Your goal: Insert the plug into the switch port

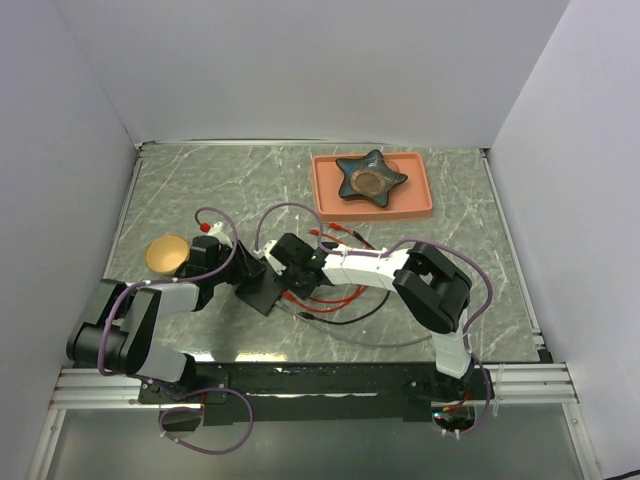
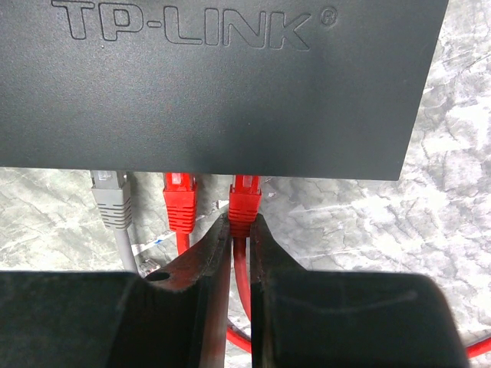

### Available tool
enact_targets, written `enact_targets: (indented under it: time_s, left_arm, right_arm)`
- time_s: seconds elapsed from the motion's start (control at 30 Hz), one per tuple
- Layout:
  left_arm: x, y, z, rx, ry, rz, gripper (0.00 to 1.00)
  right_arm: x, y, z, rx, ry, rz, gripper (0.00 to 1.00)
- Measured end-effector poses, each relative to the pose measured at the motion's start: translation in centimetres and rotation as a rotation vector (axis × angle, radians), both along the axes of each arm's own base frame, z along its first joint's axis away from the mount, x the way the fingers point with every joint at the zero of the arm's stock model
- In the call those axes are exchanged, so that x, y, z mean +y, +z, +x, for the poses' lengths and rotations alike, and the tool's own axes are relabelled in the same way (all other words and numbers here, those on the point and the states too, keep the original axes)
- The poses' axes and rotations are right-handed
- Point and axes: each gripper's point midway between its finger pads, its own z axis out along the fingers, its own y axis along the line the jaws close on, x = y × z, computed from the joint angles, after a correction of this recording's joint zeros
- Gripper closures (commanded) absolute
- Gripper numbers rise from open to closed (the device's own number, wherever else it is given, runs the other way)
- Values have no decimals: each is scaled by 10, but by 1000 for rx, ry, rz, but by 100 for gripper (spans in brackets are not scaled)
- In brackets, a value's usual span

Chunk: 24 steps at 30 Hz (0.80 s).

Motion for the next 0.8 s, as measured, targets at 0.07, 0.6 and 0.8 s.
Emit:
enact_targets:
  time_s: [0.07,0.6,0.8]
  left_arm:
    - [1,1,-1,6,1,3,50]
    - [6,14,-20,70,52,-6,17]
    - [18,22,-31,80,107,28,13]
  right_arm:
    - [0,0,0,0,-2,-1,100]
    - [26,7,2,-13,-30,117,56]
    - [24,10,5,-39,-83,120,22]
